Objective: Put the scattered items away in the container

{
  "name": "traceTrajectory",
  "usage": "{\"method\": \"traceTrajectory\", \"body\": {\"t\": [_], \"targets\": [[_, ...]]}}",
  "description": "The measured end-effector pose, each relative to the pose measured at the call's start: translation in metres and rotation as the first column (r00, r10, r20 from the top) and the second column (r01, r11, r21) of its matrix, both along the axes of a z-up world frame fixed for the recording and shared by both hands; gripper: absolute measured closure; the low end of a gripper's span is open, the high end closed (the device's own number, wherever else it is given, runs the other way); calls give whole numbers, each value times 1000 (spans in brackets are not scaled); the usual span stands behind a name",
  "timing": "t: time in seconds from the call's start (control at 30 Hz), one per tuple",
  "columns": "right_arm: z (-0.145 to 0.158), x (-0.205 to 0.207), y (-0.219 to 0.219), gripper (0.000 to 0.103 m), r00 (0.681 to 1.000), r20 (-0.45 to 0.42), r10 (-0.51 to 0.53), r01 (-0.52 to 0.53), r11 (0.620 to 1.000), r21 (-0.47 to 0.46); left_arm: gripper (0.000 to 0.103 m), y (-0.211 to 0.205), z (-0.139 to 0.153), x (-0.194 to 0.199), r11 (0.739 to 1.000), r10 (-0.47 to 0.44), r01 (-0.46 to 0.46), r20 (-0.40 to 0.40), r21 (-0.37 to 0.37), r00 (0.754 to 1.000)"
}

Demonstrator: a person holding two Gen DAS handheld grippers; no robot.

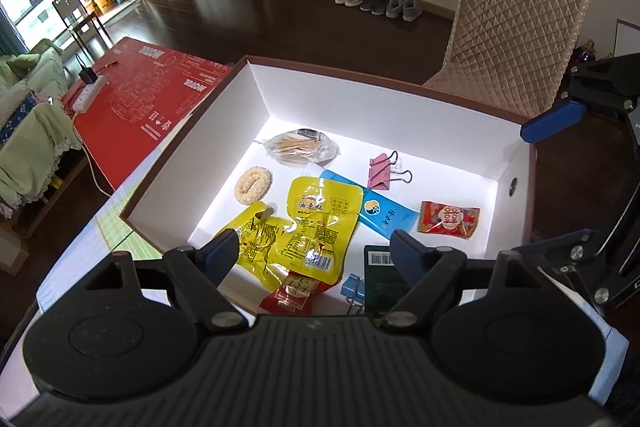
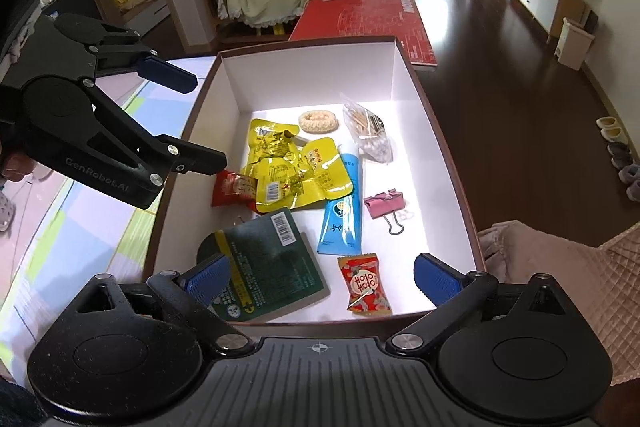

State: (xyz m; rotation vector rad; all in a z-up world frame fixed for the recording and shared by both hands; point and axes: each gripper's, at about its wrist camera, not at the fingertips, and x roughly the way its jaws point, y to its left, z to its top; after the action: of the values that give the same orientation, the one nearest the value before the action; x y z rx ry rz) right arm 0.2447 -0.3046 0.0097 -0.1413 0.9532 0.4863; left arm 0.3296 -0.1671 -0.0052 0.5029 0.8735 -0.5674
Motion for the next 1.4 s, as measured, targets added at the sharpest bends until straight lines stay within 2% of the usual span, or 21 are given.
{"method": "traceTrajectory", "body": {"t": [0.37,0.8,0.83,0.87,0.93,1.4], "targets": [[15,-26,3,2,998,48,-41,40,999,20,23,4,22,-37,1000,-1,2,47,-10,999],[25,-63,-1,2,991,54,-122,119,991,56,22,10,33,-78,999,-3,6,70,-36,998],[26,-65,-1,2,990,56,-126,123,991,59,19,11,33,-80,999,-1,4,74,-39,997],[26,-69,-2,2,990,60,-130,127,990,61,10,12,34,-83,999,2,2,81,-44,997],[28,-75,-2,2,988,65,-140,136,989,64,5,14,35,-90,998,5,0,92,-55,996],[30,-110,0,2,975,71,-210,201,973,115,5,31,31,-121,997,55,-49,100,-65,993]]}}
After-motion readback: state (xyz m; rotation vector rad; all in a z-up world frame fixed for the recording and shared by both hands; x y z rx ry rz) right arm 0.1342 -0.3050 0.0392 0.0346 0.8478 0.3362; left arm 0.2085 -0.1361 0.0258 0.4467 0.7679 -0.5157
